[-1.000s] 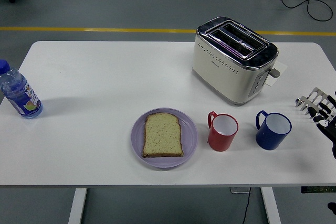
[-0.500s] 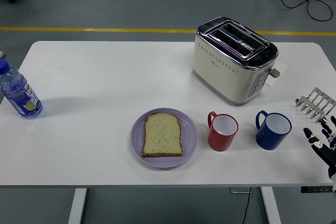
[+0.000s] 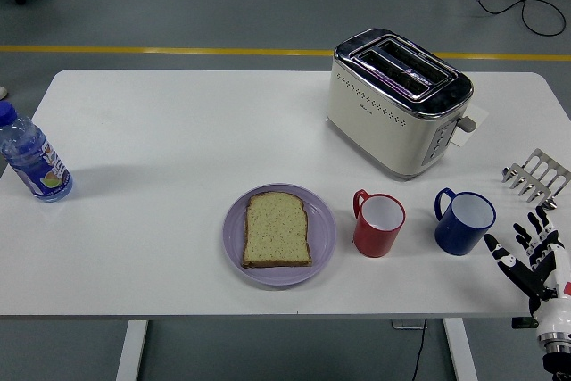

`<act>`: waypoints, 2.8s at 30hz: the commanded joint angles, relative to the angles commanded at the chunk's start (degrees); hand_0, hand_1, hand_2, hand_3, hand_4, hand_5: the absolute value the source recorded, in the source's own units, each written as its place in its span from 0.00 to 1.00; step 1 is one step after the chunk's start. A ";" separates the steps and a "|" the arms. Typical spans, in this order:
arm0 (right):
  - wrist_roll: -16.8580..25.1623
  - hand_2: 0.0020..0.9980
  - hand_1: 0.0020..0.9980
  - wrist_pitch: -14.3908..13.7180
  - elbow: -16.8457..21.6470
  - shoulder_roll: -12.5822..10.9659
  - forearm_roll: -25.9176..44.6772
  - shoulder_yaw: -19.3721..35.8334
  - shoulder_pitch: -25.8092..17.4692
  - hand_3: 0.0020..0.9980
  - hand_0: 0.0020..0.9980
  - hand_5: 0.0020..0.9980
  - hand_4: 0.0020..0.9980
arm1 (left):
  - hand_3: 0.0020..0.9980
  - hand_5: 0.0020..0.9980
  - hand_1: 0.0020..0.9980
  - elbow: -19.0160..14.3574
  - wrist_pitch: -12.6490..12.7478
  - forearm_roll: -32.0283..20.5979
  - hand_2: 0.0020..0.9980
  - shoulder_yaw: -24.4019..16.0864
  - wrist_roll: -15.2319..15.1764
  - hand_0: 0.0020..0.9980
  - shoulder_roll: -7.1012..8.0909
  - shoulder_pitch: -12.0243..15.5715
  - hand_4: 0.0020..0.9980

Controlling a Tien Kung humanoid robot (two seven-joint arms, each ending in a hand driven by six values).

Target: Pick up the cup,pour liquid into bread,place the cup on the desk

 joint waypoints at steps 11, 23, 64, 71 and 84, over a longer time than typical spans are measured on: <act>1.52 0.97 0.86 -1.42 -2.58 0.81 0.35 -1.89 2.28 1.00 0.93 0.22 0.98 | 0.56 0.84 0.65 -0.04 -0.01 0.03 0.66 -0.25 0.00 0.63 0.04 -0.38 0.32; 0.36 0.99 0.87 -0.94 -3.36 0.92 -2.06 -2.95 3.34 1.00 0.96 0.19 0.98 | 0.56 0.84 0.65 -0.04 0.00 0.16 0.66 -0.68 -0.02 0.64 0.06 -0.43 0.32; -2.06 0.99 0.86 -1.36 -11.64 1.85 -3.03 -7.19 11.57 1.00 0.97 0.14 0.98 | 0.56 0.84 0.65 -0.09 -0.01 0.08 0.66 -0.69 -0.02 0.64 -0.08 -0.47 0.32; -1.92 0.99 0.86 -1.51 -12.49 2.03 -2.79 -8.02 12.25 1.00 0.97 0.13 0.98 | 0.56 0.84 0.65 -0.11 -0.02 -0.06 0.66 -0.44 -0.02 0.64 -0.13 -0.25 0.33; -1.97 0.99 0.86 -1.80 -14.61 3.03 -2.57 -8.62 14.41 1.00 0.97 0.12 0.98 | 0.56 0.84 0.65 -0.11 -0.05 -0.43 0.66 0.14 0.00 0.64 -0.23 0.20 0.33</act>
